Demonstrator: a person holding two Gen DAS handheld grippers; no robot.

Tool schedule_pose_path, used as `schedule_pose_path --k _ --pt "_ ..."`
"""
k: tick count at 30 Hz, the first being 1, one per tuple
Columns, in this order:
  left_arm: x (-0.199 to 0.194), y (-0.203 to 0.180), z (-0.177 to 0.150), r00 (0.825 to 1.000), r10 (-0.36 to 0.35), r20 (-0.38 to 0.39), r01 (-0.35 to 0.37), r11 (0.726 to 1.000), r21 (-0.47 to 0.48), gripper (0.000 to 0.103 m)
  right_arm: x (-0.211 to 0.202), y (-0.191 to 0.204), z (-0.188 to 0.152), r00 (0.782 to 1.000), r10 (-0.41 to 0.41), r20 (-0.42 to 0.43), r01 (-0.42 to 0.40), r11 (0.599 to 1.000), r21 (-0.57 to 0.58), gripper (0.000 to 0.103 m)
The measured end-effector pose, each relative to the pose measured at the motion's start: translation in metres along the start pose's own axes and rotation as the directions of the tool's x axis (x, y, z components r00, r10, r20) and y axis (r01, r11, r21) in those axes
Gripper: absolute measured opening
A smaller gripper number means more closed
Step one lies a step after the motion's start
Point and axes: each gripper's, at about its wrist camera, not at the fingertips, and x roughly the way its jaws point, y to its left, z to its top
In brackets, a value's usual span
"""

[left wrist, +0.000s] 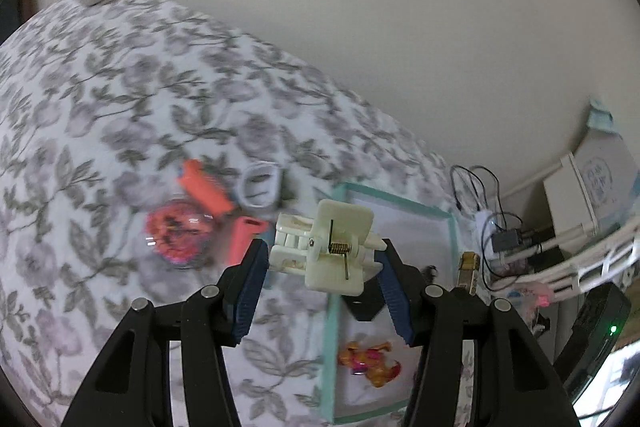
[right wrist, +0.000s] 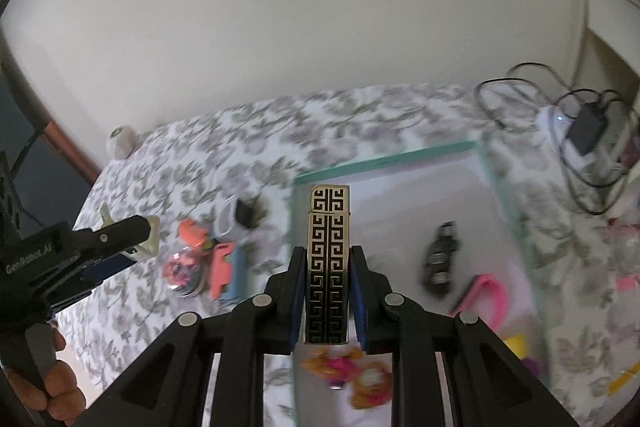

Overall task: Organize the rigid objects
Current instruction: 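Carry the clip with the left tool while the right tool carries the gold bar over the tray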

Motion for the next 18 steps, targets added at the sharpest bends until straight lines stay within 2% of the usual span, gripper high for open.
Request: schedule_pose_path --k 11,18 --pt "0.041 -0.071 -0.028 0.997 -0.044 -0.067 0.055 0.984 0.170 0.057 -0.008 -0.072 0.005 0.994 -0.109 0.031 0.106 0.989 0.101 0.022" --pt "0.076 -0.105 -0.053 0.989 -0.020 -0.145 0.059 0.962 0.267 0.057 0.001 -0.109 -0.002 0.987 -0.162 0.005 0.159 0.975 0.156 0.022"
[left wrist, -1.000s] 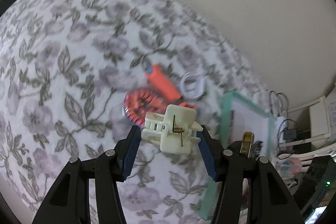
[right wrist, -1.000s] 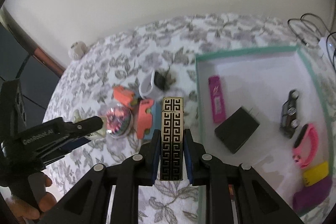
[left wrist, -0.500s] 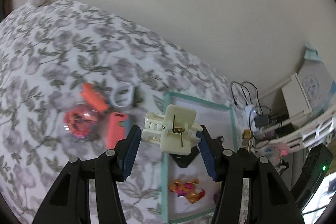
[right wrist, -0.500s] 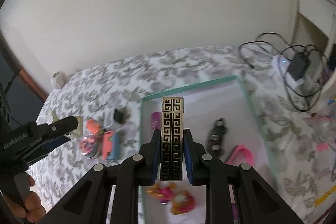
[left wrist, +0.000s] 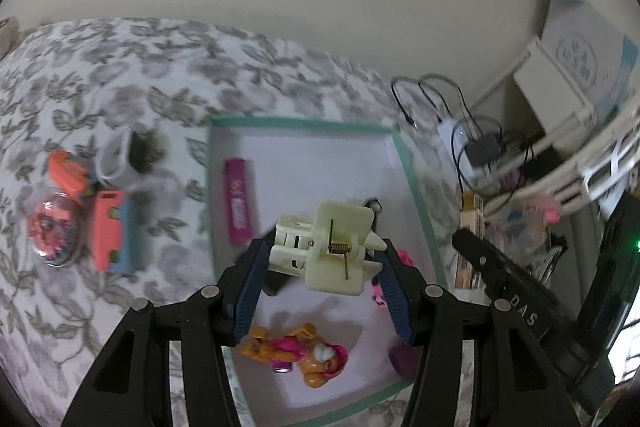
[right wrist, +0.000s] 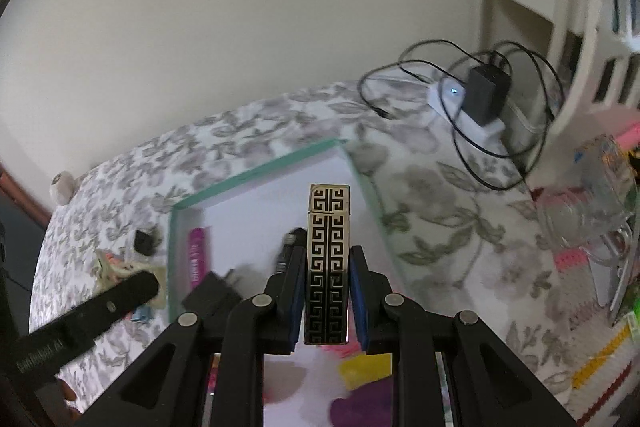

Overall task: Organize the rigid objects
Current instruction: 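Carry the clip with the left tool while the right tool carries the gold bar over the tray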

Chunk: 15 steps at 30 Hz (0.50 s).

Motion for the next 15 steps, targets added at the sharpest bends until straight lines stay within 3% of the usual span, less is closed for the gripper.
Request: schedule_pose_path --k 5,15 --pt "0.024 -0.018 -0.007 0.999 0.036 -0.041 -0.033 0.997 0.072 0.057 0.014 -0.011 -0.006 0.999 -0.021 -0.030 0.021 1.000 0.015 0.022" --pt "0.055 -0.023 -0.018 0.989 0.089 -0.119 -0.075 0.990 0.117 0.057 0.036 -0.015 -0.016 0.996 -0.056 -0.076 0.056 0.998 -0.010 0.022"
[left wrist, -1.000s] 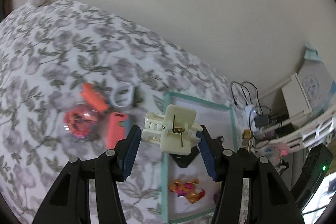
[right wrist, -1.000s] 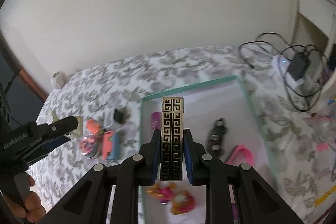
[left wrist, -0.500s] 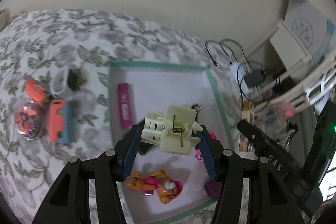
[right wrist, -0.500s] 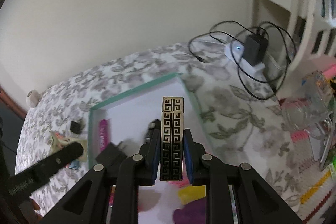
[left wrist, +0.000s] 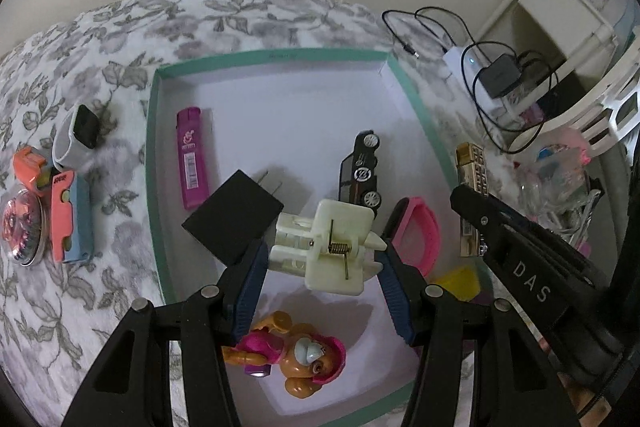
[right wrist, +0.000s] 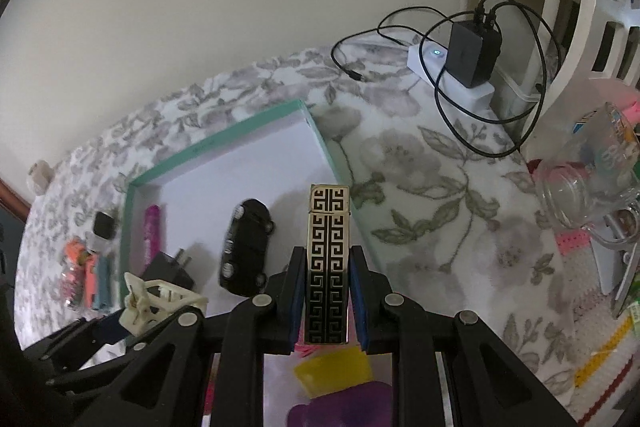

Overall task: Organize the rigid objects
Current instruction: 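Carry the clip with the left tool while the right tool carries the gold bar over the tray, then open the left tool to drop the clip while the right tool drops the gold bar in the tray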

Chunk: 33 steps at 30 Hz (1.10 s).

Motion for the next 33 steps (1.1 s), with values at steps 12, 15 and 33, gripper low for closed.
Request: schedule_pose_path --k 12,15,33 --pt "0.016 0.009 -0.004 0.998 0.025 -0.053 -0.027 0.999 -0.033 0.057 0.015 0.012 -0.008 0.998 0.025 -0.057 -0.028 0.999 -0.043 0.022" --pt "0.021 0.011 -0.004 0.997 0.031 -0.065 -0.033 0.999 -0.039 0.057 0.018 0.015 -0.009 0.998 0.019 -0.068 -0.023 0.998 -0.052 0.022" --pt "0.012 0.012 -0.001 0.995 0.013 -0.099 -0.018 0.998 -0.055 0.062 0.000 0.022 0.001 0.999 -0.008 -0.046 0.004 0.997 -0.083 0.024"
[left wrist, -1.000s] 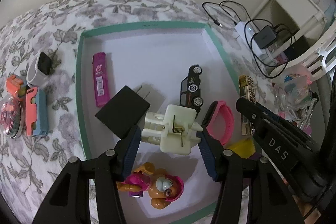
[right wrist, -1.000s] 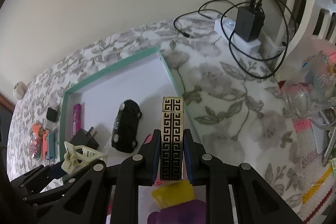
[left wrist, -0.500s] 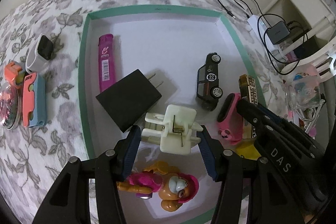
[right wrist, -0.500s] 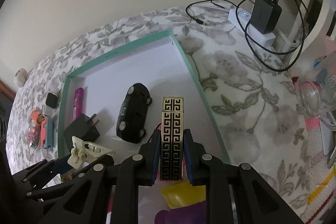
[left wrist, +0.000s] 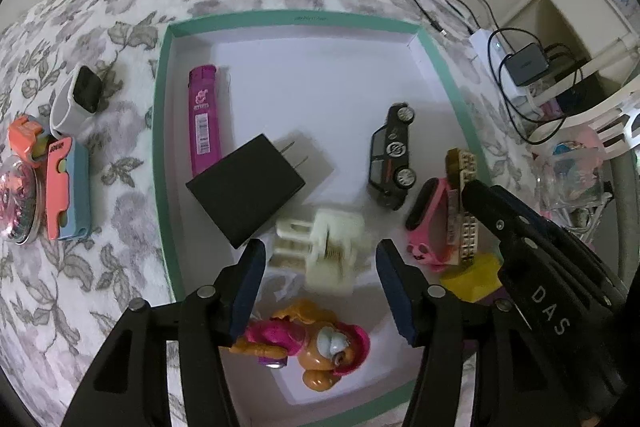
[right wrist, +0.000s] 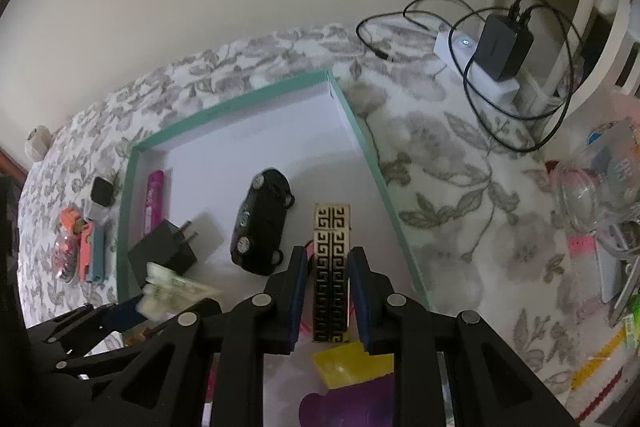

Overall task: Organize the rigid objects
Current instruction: 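Open the left tool to drop the clip while the right tool drops the gold bar in the tray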

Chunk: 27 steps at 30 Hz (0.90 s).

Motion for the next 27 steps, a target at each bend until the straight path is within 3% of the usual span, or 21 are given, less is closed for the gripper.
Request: schedule_pose_path --k 10,15,19,23,25,27 --pt "-0.031 0.000 0.004 0.999 -0.019 0.046 0.019 1.000 -0.010 0.065 -0.038 0.002 0.012 0.995 0.010 0.097 -0.012 1.000 0.016 0.024" --pt "-0.048 0.017 0.006 0.996 0.000 0.092 0.006 0.998 -0.061 0.065 -0.051 0.003 0.015 0.992 0.014 0.129 -0.016 1.000 0.017 0.024" --pt "-0.062 0.035 0.009 0.990 0.055 0.128 -0.040 0.992 -0.118 0.066 -0.049 0.006 0.014 0.993 0.011 0.119 -0.012 1.000 0.006 0.024" --pt "-0.072 0.054 0.010 0.984 0.091 0.154 -0.066 0.984 -0.166 0.066 -0.041 0.009 0.012 0.996 0.006 0.092 -0.005 1.000 -0.008 0.035" --pt "-0.073 0.061 0.011 0.982 0.107 0.158 -0.076 0.979 -0.189 0.068 -0.036 0.010 0.010 0.997 0.002 0.080 -0.001 1.000 -0.014 0.047" --pt "-0.073 0.067 0.011 0.980 0.121 0.160 -0.087 0.975 -0.205 0.086 -0.032 0.012 0.009 0.998 0.001 0.070 0.000 1.000 -0.017 0.053"
